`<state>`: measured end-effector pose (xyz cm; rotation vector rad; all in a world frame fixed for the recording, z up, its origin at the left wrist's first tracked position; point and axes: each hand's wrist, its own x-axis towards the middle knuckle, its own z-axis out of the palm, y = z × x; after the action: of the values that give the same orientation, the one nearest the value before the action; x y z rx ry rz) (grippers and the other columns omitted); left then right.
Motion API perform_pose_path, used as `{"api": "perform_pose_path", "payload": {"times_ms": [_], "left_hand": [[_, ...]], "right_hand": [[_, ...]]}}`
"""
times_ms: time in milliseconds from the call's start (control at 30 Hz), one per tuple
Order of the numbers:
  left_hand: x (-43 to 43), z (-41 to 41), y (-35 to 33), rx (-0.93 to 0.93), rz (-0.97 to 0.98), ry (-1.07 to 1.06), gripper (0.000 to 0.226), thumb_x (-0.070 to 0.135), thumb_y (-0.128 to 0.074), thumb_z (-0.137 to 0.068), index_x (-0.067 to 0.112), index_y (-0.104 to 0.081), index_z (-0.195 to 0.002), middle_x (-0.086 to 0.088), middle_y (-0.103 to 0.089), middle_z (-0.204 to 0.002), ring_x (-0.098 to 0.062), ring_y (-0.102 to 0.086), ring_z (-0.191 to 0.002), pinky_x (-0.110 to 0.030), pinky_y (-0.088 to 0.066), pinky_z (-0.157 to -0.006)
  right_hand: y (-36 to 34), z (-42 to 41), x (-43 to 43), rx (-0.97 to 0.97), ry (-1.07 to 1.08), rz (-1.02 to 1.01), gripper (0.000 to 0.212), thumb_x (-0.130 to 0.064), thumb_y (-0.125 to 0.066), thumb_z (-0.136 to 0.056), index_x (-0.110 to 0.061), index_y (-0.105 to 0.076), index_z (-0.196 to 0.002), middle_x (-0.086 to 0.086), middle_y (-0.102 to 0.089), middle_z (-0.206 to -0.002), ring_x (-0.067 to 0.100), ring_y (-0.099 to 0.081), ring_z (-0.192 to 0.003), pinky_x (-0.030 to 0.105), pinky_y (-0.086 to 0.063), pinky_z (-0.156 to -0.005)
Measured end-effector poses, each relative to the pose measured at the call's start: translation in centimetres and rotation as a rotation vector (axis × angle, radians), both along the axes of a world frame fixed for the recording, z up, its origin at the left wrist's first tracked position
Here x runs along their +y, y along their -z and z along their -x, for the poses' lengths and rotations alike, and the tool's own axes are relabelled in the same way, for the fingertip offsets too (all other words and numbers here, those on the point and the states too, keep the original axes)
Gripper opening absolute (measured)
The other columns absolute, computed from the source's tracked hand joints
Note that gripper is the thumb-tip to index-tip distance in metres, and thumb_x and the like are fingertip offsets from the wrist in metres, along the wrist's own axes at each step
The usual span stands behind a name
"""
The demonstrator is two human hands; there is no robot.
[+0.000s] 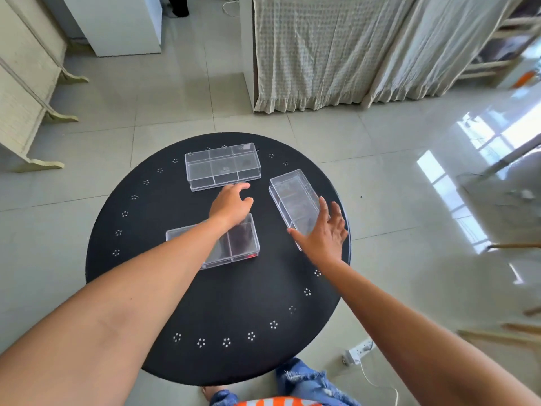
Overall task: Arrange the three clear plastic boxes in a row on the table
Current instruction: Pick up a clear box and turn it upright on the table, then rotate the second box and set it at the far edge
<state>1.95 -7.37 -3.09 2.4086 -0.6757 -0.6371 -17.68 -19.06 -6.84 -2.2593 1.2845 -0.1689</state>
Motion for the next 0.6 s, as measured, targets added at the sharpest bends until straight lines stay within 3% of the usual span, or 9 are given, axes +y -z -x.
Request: {"api": "perform_pose_path", "payload": {"times_ms": [67, 167, 267, 367, 467, 600], "left_hand": [[-2.4, -0.1, 0.5, 0.039, -0.013, 0.052, 0.055, 0.036, -0.054, -0.089, 0.03, -0.046, -0.143, 0.0, -0.04, -0.154, -0.022, -0.047, -0.134, -0.035, -0.037, -0.105], [-5.5, -0.6, 1.5, 0.094, -0.034, 0.115, 0.067, 0.04, -0.055, -0.089, 0.024, -0.035, -0.151, -0.002, -0.033, -0.16, -0.022, -0.035, -0.145, -0.039, -0.03, -0.116], [-7.9, -1.1, 2.3, 0.197, -0.051, 0.115, 0.076, 0.045, -0.053, -0.089, 0.024, -0.023, -0.155, -0.002, -0.024, -0.164, -0.022, -0.026, -0.15, -0.039, -0.023, -0.12], [-9.1, -1.4, 2.9, 0.358, -0.025, 0.064, 0.081, 0.053, -0.049, -0.087, 0.028, -0.016, -0.157, -0.002, -0.022, -0.164, -0.021, -0.024, -0.15, -0.04, -0.02, -0.121], [-9.7, -1.4, 3.2, 0.453, 0.039, 0.004, 0.083, 0.059, -0.047, -0.082, 0.031, -0.019, -0.155, -0.004, -0.03, -0.161, -0.021, -0.03, -0.148, -0.038, -0.022, -0.119], [-10.2, -1.9, 2.5, 0.404, 0.146, -0.073, 0.077, 0.061, -0.045, -0.078, 0.031, -0.038, -0.149, 0.0, -0.046, -0.152, -0.022, -0.044, -0.138, -0.039, -0.029, -0.116]], "right_hand": [[1.0, 1.3, -0.6, 0.074, 0.003, -0.06, 0.122, -0.07, -0.071, -0.066, -0.034, 0.005, -0.155, 0.008, 0.005, -0.166, 0.033, -0.006, -0.152, 0.053, -0.014, -0.118], [2.6, 2.2, -1.0, 0.104, 0.0, -0.107, 0.127, -0.069, -0.073, -0.065, -0.037, 0.011, -0.154, 0.007, 0.011, -0.166, 0.031, -0.003, -0.153, 0.051, -0.014, -0.119], [4.0, 2.5, -1.4, 0.007, -0.002, -0.153, 0.119, -0.06, -0.076, -0.066, -0.042, 0.003, -0.153, 0.001, 0.004, -0.164, 0.03, -0.019, -0.149, 0.043, -0.027, -0.116], [4.7, 2.5, -2.3, -0.109, -0.036, -0.173, 0.109, -0.056, -0.075, -0.065, -0.049, -0.006, -0.148, -0.009, -0.005, -0.155, 0.023, -0.032, -0.141, 0.029, -0.04, -0.097], [4.5, 2.4, -3.9, -0.214, -0.08, -0.206, 0.1, -0.057, -0.073, -0.063, -0.05, -0.016, -0.145, -0.011, -0.013, -0.148, 0.018, -0.036, -0.137, 0.028, -0.042, -0.095], [2.8, 1.6, -6.5, -0.417, -0.056, -0.243, 0.085, -0.05, -0.073, -0.066, -0.04, -0.032, -0.139, -0.016, -0.024, -0.129, 0.015, -0.044, -0.127, 0.025, -0.041, -0.098]]}}
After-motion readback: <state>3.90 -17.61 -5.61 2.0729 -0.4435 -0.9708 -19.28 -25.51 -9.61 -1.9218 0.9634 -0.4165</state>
